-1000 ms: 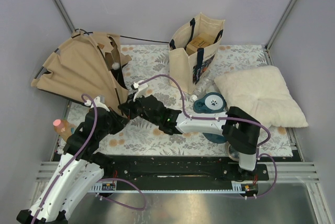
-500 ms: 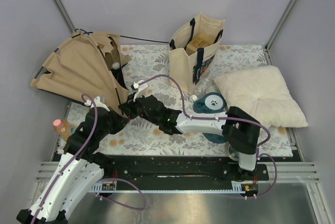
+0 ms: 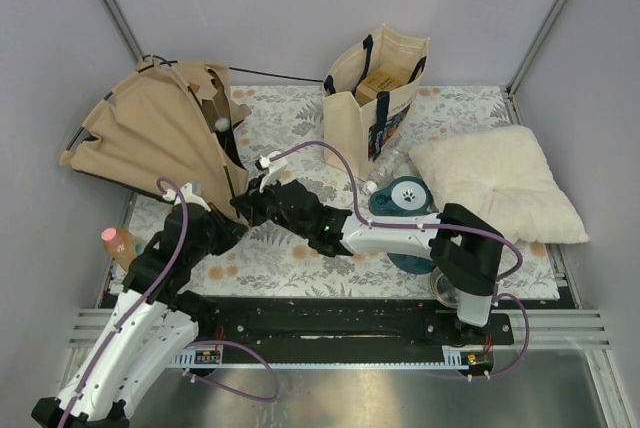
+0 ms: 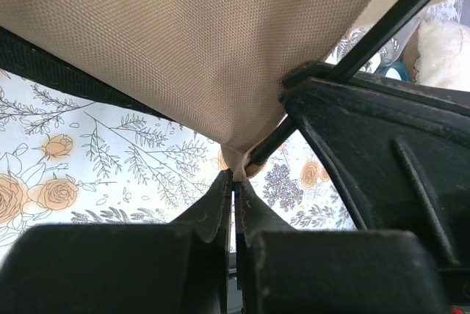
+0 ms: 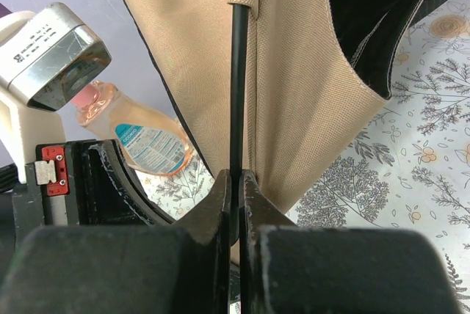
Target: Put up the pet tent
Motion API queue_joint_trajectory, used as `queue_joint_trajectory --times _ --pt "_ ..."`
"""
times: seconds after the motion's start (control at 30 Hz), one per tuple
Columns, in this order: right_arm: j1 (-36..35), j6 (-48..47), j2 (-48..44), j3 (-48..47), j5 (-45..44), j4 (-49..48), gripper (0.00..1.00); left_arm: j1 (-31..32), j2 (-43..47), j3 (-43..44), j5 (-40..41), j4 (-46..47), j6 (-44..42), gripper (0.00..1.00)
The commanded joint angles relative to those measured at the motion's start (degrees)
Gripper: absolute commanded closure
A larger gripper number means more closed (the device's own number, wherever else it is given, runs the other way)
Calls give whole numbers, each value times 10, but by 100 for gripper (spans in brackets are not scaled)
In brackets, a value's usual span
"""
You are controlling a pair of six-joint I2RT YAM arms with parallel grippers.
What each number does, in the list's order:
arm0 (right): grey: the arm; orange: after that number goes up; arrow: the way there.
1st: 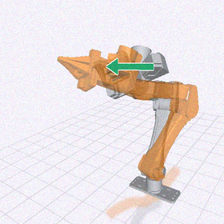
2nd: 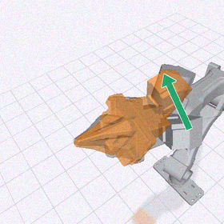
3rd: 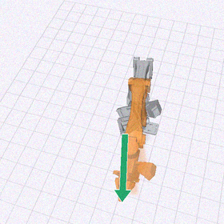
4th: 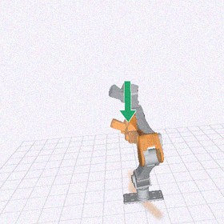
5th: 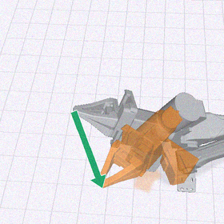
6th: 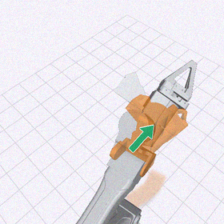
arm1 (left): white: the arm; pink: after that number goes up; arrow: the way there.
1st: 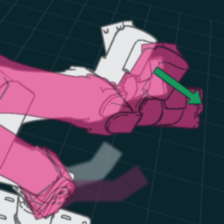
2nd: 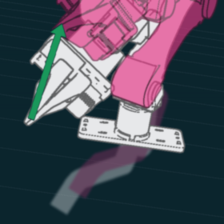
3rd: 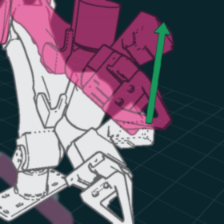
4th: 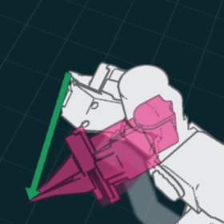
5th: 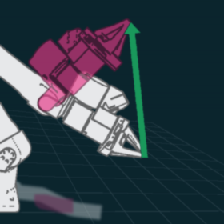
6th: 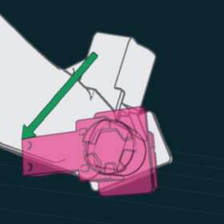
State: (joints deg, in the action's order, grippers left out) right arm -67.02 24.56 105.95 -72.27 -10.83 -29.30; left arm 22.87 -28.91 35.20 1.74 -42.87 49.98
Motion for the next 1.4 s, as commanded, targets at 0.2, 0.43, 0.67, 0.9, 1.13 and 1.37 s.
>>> queue_joint_trajectory --times 0.2,0.43,0.67,0.9,1.13,1.37 --pt "38 -49 -19 22 -12 -123 100 11 -11 17 -69 -71 -12 100" --pt "37 -36 2 10 5 -132 100 10 -7 26 -78 -65 -16 100" --pt "37 -49 -2 30 -1 -138 100 11 -15 49 -82 -62 -30 100" --pt "37 -72 -26 68 8 -135 100 11 -31 86 -66 -90 -69 100" --pt "37 -49 -29 75 48 -129 100 11 -51 112 -85 -87 -109 100" --pt "30 -27 -19 75 50 -124 100 11 -66 138 -115 -64 -139 100"
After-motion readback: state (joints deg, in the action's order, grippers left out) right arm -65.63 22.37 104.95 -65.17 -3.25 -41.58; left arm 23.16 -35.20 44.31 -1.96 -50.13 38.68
